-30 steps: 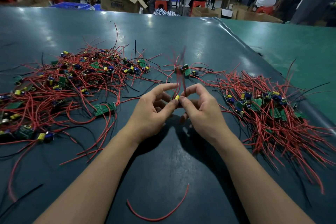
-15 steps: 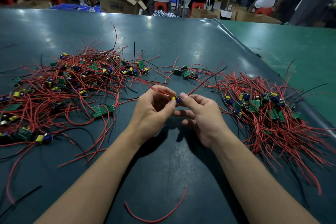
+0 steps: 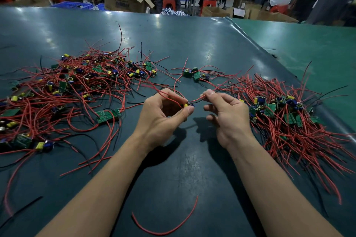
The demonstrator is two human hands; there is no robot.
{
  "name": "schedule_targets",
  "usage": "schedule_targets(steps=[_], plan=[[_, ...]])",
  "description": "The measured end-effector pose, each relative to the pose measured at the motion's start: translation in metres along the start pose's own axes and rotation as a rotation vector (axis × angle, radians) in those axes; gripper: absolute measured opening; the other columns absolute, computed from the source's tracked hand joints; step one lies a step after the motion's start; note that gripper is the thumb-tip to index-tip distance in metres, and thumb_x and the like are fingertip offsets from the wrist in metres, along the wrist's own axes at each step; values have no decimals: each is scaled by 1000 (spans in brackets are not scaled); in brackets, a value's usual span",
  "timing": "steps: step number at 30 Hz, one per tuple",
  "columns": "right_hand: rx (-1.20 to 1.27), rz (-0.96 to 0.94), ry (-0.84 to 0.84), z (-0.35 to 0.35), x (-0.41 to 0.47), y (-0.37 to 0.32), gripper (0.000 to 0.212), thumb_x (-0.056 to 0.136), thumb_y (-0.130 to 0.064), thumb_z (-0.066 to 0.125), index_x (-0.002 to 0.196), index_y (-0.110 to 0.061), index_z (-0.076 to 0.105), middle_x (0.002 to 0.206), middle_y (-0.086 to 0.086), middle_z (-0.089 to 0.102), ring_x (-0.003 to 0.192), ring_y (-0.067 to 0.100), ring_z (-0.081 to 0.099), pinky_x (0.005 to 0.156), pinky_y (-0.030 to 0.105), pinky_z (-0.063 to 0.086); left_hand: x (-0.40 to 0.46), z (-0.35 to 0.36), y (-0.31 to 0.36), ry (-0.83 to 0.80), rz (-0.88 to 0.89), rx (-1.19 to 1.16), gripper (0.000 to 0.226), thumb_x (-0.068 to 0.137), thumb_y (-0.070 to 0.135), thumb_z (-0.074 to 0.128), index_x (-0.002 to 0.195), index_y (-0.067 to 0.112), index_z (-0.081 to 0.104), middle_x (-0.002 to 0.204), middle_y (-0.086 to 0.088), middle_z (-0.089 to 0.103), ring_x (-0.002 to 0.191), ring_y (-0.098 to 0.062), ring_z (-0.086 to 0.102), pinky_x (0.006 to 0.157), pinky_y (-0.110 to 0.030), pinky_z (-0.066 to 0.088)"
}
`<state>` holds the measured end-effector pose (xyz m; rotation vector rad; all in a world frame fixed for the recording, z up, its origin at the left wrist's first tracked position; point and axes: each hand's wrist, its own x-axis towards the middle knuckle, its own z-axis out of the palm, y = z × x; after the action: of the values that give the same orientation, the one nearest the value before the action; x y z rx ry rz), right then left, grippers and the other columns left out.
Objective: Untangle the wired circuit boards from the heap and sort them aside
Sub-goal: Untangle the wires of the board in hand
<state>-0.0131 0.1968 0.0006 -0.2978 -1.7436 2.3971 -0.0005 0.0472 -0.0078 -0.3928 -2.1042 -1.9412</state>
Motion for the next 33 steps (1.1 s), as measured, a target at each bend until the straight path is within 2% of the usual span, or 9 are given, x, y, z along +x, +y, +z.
schedule_targets(steps=[7, 11, 14, 16, 21, 24, 28, 30, 33], plan=[[288, -30, 202, -10, 12, -9, 12, 88, -5, 69, 76, -8, 67, 63, -3, 69, 46, 1, 52, 40, 14, 38, -1, 0, 5, -42, -50, -117, 17, 77, -6, 74, 87, -11, 62, 78, -29, 68, 56, -20, 63, 57, -24, 53], [381, -83, 250, -14, 14, -12, 18, 89, -4, 67, 72, -11, 67, 69, 1, 68, 46, 1, 48, 40, 14, 37, 0, 0, 4, -11, -59, -230, 21, 74, -9, 72, 86, -18, 58, 68, -20, 67, 51, -21, 58, 53, -25, 50], [383, -123, 283, -14, 15, -12, 18, 89, -5, 67, 73, -10, 66, 74, 6, 66, 47, 3, 47, 40, 15, 36, 0, -1, 3, 9, -57, -277, 32, 68, 4, 74, 85, -18, 58, 67, -19, 67, 52, -25, 56, 53, -27, 49], [386, -149, 313, -15, 15, -10, 20, 90, -6, 67, 71, -11, 66, 73, 5, 66, 47, 4, 46, 40, 16, 36, 1, -1, 2, 28, -46, -275, 27, 70, 0, 74, 85, -15, 59, 67, -16, 68, 52, -23, 57, 53, -26, 49], [234, -321, 463, -22, 17, -10, 16, 96, -12, 61, 80, -12, 61, 76, 3, 66, 41, 5, 47, 37, 19, 36, 12, -7, -7, 311, -27, -181, 13, 85, -4, 68, 96, -3, 61, 71, -5, 65, 58, -10, 60, 58, -20, 50], [-8, -359, 243, -10, 6, -4, 7, 94, -11, 63, 87, -12, 63, 73, 0, 66, 40, 7, 51, 35, 18, 38, 15, -9, -11, 422, -12, -32, 18, 83, 5, 74, 100, 6, 67, 77, 1, 66, 69, -12, 60, 70, -28, 54], [-89, -194, -250, 11, -12, 9, 9, 91, -10, 66, 95, -17, 70, 80, -2, 71, 50, 10, 56, 38, 21, 44, 6, -8, -9, 322, 237, 336, 18, 82, 11, 77, 99, 13, 72, 88, 2, 67, 81, -5, 62, 80, -23, 50], [-94, -173, -360, 12, -14, 11, 11, 90, -10, 66, 96, -17, 71, 76, -4, 70, 51, 11, 54, 40, 22, 46, 4, -8, -8, 274, 422, 485, 20, 81, 7, 77, 101, 6, 73, 97, -6, 65, 93, -17, 62, 86, -27, 49], [-132, -213, -386, 10, -14, 11, 13, 88, -8, 68, 98, -16, 74, 76, 0, 68, 51, 12, 53, 41, 23, 45, 3, -10, -7, 267, 519, 560, 20, 77, 4, 78, 96, 2, 74, 104, -16, 59, 100, -29, 58, 86, -29, 48]])
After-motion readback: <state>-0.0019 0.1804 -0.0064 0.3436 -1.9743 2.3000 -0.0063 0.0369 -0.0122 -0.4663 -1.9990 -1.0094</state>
